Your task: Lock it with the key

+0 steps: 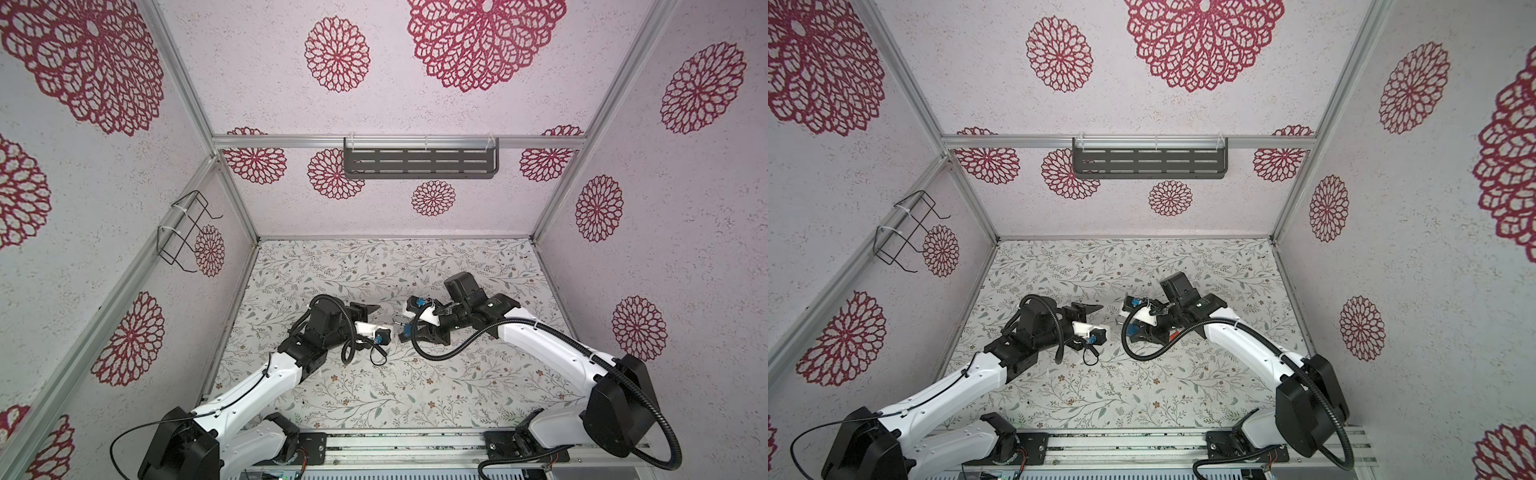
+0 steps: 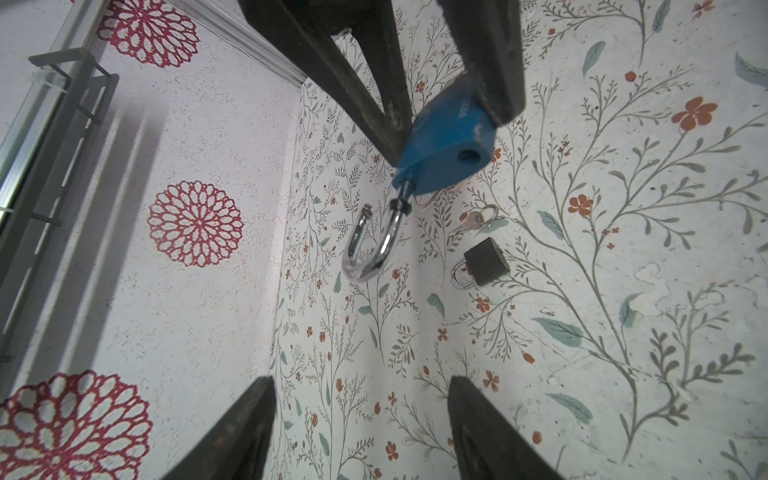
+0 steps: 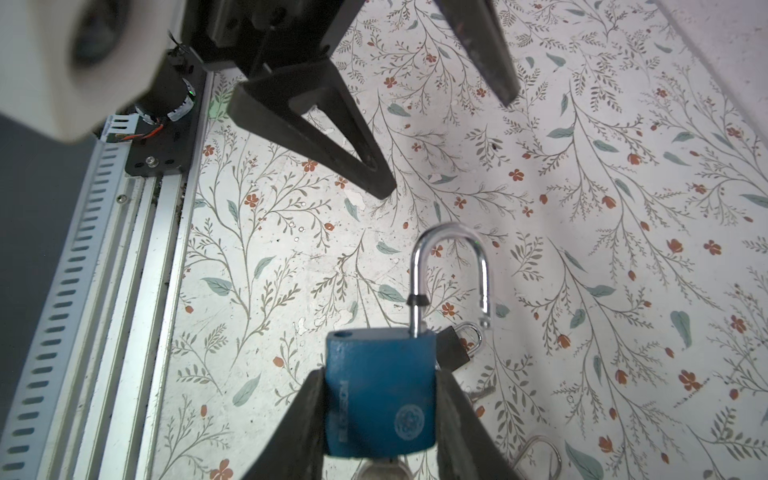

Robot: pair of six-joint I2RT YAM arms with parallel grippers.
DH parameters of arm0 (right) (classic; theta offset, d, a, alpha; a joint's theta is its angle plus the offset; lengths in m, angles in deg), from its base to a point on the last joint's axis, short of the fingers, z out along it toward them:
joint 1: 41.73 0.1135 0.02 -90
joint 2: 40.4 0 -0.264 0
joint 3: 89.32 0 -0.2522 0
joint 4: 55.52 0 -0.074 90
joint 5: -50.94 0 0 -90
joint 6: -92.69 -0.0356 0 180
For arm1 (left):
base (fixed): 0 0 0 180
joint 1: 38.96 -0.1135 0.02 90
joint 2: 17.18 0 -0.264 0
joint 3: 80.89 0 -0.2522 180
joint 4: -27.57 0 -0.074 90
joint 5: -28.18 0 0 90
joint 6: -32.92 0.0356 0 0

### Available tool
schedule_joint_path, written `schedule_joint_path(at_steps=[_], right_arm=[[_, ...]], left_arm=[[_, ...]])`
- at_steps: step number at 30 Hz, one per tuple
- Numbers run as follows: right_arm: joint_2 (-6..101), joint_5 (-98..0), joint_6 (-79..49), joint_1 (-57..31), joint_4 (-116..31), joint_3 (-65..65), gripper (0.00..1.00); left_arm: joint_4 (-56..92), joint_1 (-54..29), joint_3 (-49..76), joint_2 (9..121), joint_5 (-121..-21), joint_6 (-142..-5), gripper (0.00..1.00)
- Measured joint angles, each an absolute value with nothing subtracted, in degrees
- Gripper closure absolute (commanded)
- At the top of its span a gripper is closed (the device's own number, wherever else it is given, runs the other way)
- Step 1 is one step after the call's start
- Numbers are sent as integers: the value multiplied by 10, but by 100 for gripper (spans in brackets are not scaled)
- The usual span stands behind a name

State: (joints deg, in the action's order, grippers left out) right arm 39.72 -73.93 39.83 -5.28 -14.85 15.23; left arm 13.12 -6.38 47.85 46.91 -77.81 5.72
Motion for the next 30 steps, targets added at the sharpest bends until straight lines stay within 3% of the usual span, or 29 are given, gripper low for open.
schedule_joint_path(at_steps=[30], right_arm=[[397, -769, 402, -53, -145, 152, 92]], left_arm=[[49, -35, 390, 545, -824, 90, 68]])
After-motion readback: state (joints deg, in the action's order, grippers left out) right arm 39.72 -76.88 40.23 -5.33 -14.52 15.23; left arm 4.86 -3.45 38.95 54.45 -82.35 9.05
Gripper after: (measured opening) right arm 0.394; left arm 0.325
